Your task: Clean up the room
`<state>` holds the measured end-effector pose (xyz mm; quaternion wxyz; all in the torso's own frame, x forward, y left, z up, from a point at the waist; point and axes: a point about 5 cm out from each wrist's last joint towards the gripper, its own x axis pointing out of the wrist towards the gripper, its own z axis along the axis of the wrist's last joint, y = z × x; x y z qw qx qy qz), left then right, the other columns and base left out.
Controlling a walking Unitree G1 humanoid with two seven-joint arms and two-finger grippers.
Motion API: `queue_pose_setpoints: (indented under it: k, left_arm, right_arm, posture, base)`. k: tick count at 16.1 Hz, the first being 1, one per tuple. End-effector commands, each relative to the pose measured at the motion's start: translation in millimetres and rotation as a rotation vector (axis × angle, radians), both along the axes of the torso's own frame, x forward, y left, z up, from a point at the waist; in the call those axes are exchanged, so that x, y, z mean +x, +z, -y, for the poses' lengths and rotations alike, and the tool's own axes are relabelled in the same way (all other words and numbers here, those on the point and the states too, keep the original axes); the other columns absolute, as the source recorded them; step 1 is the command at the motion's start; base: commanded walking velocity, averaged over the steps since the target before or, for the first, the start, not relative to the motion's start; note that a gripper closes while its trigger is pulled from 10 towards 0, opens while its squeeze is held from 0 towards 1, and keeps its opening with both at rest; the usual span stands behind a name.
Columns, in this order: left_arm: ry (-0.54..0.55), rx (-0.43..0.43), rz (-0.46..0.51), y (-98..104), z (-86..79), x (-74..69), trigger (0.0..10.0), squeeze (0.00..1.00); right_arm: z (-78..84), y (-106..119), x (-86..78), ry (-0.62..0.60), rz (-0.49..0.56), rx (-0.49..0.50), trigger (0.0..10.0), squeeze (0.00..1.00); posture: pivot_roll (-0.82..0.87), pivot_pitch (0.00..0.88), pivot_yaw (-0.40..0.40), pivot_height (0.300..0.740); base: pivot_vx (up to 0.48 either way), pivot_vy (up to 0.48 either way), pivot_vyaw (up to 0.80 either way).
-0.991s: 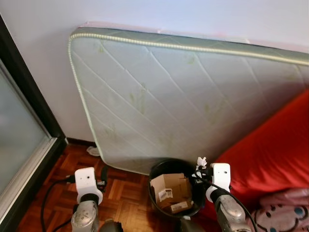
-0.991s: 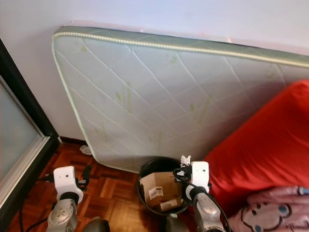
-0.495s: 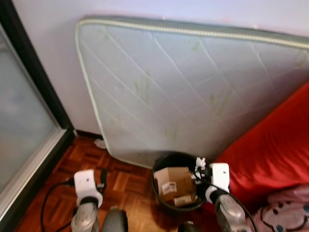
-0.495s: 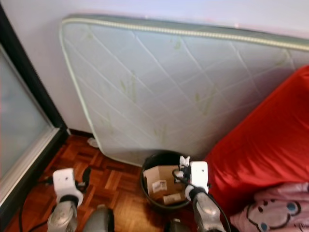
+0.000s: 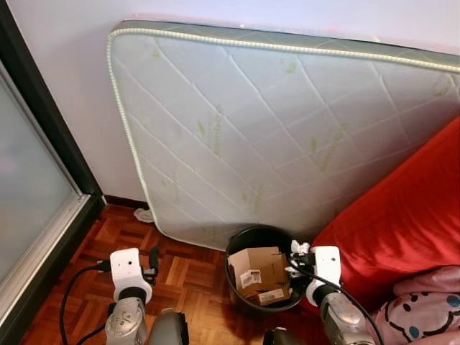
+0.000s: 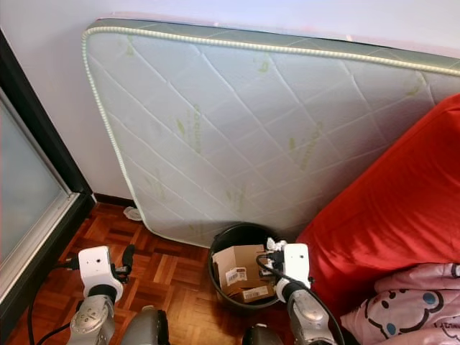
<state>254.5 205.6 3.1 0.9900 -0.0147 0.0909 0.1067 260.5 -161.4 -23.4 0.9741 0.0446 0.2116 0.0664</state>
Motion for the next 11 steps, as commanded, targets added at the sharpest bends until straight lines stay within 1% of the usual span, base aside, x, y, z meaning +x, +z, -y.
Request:
queue_pose_setpoints:
  k: [1, 11]
  left_arm:
    - [-0.002, -0.005, -0.010, -1.9, 0.5, -2.0, 10.0, 0.00]
    - [-0.008, -0.007, -0.009, -1.5, 1.6, -1.8, 10.0, 0.00]
  right_arm:
    - [2.4, -2.8, -1.9, 0.006, -0.027, -0.010, 10.0, 0.00]
    - [-3.1, -2.9, 0.6, 0.032, -0.047, -0.002, 10.0, 0.00]
  posture:
    - [-0.05, 0.080, -0.078, 0.647]
    - [-0.04, 0.084, -0.075, 0.647]
  base:
    - [0.000, 0.000, 0.00]
    - [0.283, 0.000, 0.00]
